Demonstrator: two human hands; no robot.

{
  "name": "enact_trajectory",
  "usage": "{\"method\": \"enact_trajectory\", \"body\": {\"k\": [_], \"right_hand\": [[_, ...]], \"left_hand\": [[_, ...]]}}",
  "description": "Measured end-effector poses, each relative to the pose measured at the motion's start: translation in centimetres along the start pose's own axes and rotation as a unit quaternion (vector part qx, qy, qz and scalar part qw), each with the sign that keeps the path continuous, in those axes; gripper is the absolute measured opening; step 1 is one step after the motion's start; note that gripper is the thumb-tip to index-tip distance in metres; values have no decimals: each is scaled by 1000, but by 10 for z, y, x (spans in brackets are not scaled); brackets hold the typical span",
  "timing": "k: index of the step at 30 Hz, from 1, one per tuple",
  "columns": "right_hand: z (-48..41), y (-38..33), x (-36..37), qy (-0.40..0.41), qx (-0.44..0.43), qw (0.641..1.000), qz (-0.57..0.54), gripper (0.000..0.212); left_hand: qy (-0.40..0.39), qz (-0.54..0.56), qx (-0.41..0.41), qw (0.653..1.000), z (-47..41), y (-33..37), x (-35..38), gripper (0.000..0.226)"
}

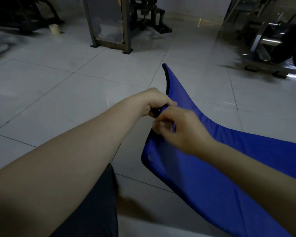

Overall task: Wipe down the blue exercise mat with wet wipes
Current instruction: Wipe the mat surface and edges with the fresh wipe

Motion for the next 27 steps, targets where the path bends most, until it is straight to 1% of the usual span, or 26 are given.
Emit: {"method": "enact_trajectory", "body": {"k": [1,2,3,4,7,8,9,10,12,14,16,18,19,20,21,22,23,25,27], "right_hand": [[-4,8,-3,27,39,999,4,11],[-4,11,-3,35,65,997,3,7],[-1,7,1,26,69,997,-4,6],[4,-2,7,1,52,998,-23,5],[22,-39,24,-108,-42,990,-78,6],[22,-42,25,-118,-59,988,-81,9],[20,-40,23,-110,-58,989,-82,12],[16,-33,19,-84,-42,992,-81,14],[9,-7,8,-14,26,998,-64,11],[10,14,1,25,97,993,-63,8],[14,10,7,12,117,988,-95,11],[24,-14,22,-43,86,989,-113,8],[28,-25,29,-71,60,990,-102,6],[29,-32,32,-87,41,992,-85,6],[27,-32,31,-83,39,993,-73,5],[23,-27,27,-67,55,994,-66,2],[19,-18,21,-48,89,993,-62,3],[12,-1,7,-10,178,982,-55,4],[9,0,3,31,234,970,-51,2]], "left_hand": [[4,-5,5,1000,1,2,1,18],[9,-10,9,1000,0,3,2,19],[13,-8,9,1000,-1,3,3,21],[16,0,7,1000,-3,2,3,26],[24,17,11,1000,-8,-1,3,38],[28,23,18,999,-9,0,3,39],[34,31,26,999,-9,-1,2,39],[42,38,32,998,-10,0,1,39],[55,40,41,997,-11,1,-2,40],[43,13,39,998,-11,1,-1,40],[22,-22,36,999,-13,-1,1,38],[18,-38,39,998,-14,-5,2,36],[21,-39,43,998,-15,-6,2,35],[24,-36,47,998,-15,-7,2,34],[27,-29,52,998,-14,-8,1,33],[29,-20,60,998,-13,-8,1,31],[33,-13,68,997,-11,-8,0,29],[32,-15,84,996,-6,-7,-4,27],[5,-17,94,995,0,-9,-7,28]]}}
Point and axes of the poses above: each hand's wrist, its own z-axis away from the middle knuckle, its own x-axis out of the palm, y = z × x, the point moved 2 cm from there along -z, towards the middle knuckle, and after that the axes turned 2 degrees about -y, right-handed, at the moved point
